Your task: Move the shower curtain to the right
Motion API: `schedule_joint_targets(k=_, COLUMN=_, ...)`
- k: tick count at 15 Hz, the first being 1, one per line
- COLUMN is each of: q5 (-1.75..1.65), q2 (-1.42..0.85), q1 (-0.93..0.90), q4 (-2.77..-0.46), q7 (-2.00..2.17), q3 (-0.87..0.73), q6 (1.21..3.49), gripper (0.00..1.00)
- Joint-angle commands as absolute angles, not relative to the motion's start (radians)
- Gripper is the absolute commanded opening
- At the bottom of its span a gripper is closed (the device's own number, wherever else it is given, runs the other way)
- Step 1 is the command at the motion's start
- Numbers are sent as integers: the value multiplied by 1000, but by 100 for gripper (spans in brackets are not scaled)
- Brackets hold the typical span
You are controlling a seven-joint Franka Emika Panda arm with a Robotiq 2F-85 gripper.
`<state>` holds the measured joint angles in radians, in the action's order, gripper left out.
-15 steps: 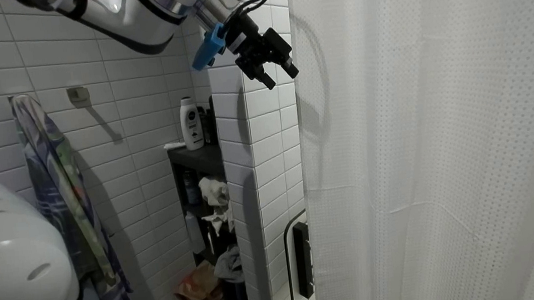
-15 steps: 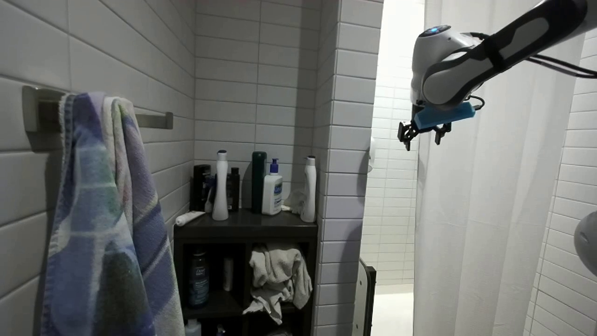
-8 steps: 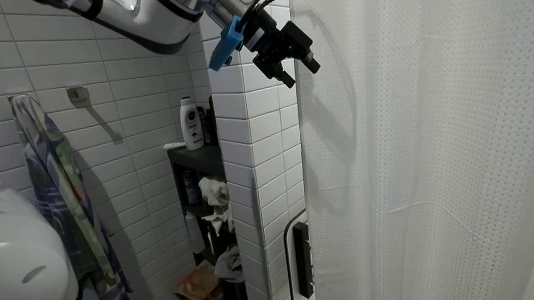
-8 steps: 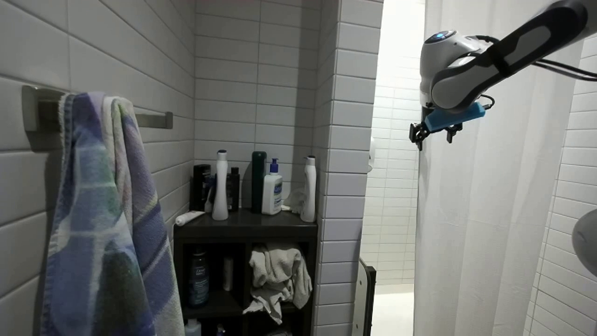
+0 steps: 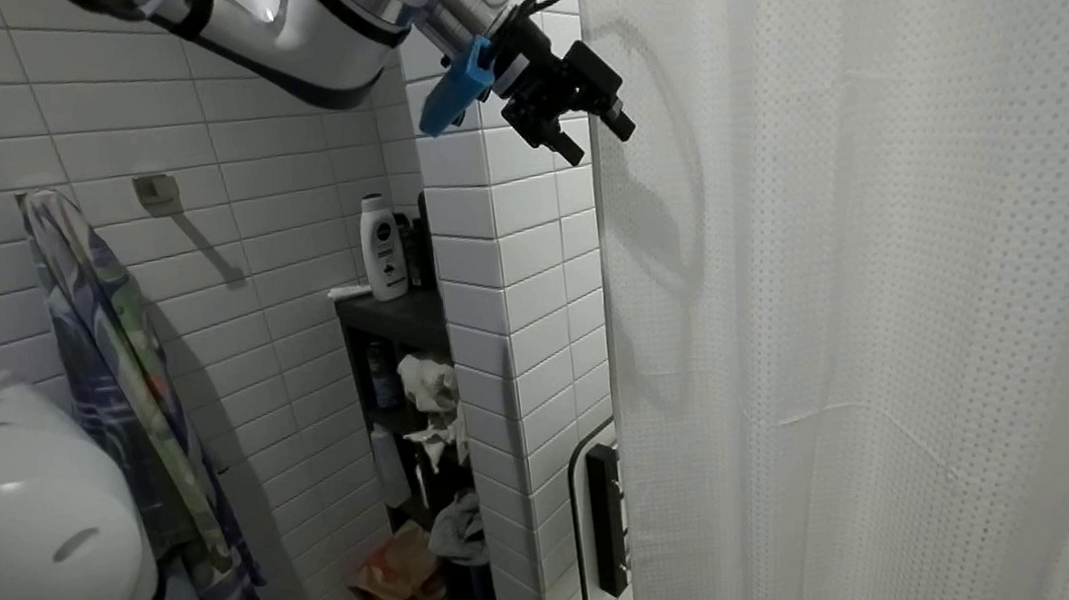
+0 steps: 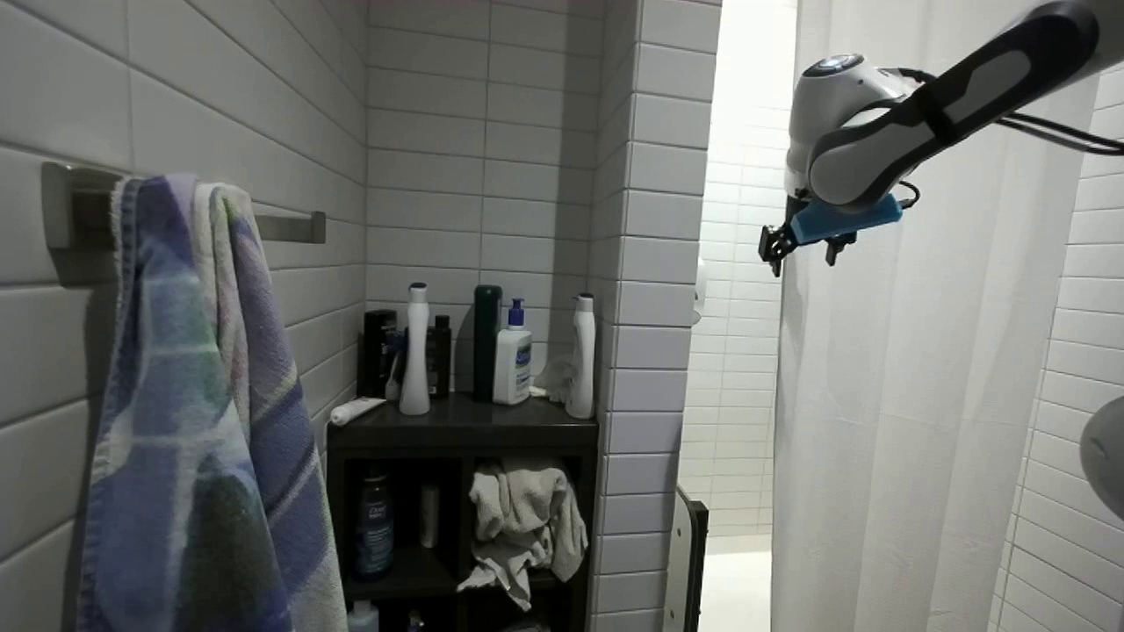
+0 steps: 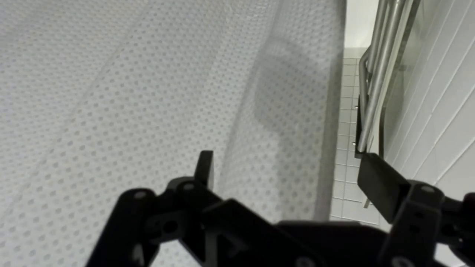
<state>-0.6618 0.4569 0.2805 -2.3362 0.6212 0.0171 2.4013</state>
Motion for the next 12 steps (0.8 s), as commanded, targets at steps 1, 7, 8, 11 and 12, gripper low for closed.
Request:
schedule_joint_targets(k=1, q5=-626, q2=411, q1=259, q4=-2313, q7=610, q3=15, q6=2460, gripper=100)
schedule_joint_targets(k=7, q5=-629, q2=396, q1=275, q4=-2309, q7=608, q3=15, q6=2472, gripper=99)
schedule_joint_targets(k=8, q5=-628, q2=395, q1=276, q4=-2306, q7=608, q3=15, q6=2470, gripper=83)
schedule_joint_targets(k=11, q5=-627, q2=393, q1=274, q4=-2303, q7=607, q3=16, q6=2469, gripper=62)
schedule_joint_targets(k=12, q5=-626, q2=392, q1=274, q4=-2302, q7=605, q3=15, q6=2469, gripper=54)
